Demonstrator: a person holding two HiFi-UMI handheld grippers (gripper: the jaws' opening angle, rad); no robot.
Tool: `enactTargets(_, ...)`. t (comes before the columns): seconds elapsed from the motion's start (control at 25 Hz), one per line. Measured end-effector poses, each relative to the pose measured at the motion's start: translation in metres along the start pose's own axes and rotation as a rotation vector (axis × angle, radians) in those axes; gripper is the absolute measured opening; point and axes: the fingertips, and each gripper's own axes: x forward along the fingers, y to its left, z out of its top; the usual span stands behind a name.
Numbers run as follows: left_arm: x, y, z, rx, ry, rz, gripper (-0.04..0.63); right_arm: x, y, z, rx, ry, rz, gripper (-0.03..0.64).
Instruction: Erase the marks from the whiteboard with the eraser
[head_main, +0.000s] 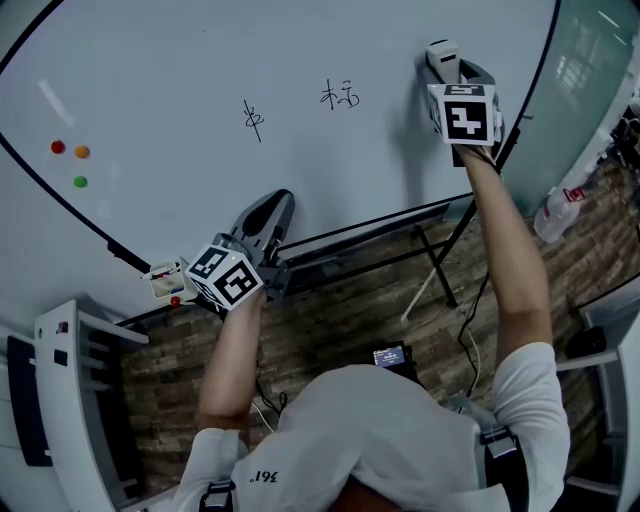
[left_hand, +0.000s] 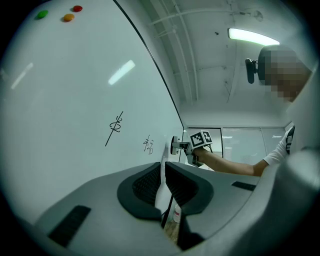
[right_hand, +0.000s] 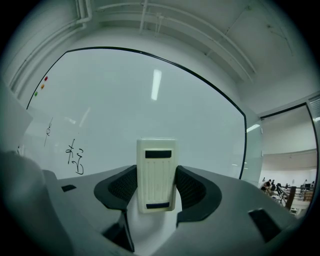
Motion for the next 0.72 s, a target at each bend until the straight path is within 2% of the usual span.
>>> enactTargets(0.72,-0.067,0.028,0.011,-0.013,-0.012,0.072,0.035,-0.028,0.179,0.022,-0.045,-0.065,0.257,0.259)
